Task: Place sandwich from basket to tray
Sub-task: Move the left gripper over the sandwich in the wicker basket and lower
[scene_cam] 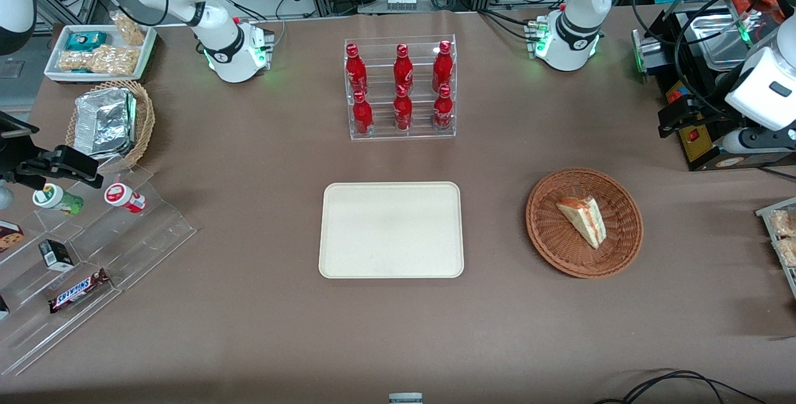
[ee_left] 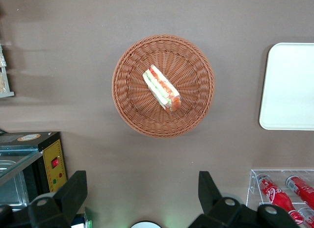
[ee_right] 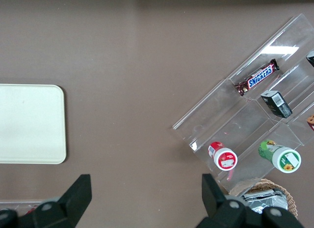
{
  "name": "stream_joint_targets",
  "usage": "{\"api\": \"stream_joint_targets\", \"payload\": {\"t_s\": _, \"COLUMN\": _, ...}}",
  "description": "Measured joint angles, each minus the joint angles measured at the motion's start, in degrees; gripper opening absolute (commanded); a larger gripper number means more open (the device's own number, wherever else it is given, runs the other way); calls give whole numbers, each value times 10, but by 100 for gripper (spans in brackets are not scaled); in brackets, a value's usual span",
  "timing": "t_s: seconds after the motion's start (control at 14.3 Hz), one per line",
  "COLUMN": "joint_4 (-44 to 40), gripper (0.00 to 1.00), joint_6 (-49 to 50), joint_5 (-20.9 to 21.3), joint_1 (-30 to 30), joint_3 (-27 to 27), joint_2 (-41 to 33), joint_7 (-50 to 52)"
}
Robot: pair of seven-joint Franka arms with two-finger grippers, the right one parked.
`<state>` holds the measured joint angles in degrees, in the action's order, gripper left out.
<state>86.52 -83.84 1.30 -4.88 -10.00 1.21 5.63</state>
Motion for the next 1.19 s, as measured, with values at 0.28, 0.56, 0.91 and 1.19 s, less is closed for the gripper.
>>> {"api": "stream_joint_targets", "payload": {"t_s": 0.28, "joint_4": -3, "gripper": 100, "joint_6": 0, "joint_5": 0, "joint_1": 0, "joint_3": 0, "joint_2": -2, "joint_7": -1}}
{"api": "stream_joint_targets", "payload": {"t_s": 0.56, "joint_4": 9, "gripper": 100, "joint_6": 3, "joint_5": 0, "joint_1": 0, "joint_3": 0, "joint_2": 6, "joint_7": 33}}
{"api": "stream_joint_targets", "payload": {"t_s": 0.91, "joint_4": 31, "gripper": 100, "joint_6": -7, "joint_5": 0, "joint_1": -2, "joint_3": 4, "joint_2": 68, "joint_7": 84}}
{"api": "stream_joint_targets", "payload": {"t_s": 1.19, "joint_4": 47, "gripper": 100, "joint_6": -62, "joint_5": -1, "joint_1": -4, "joint_3": 6, "joint_2": 130, "joint_7": 234}}
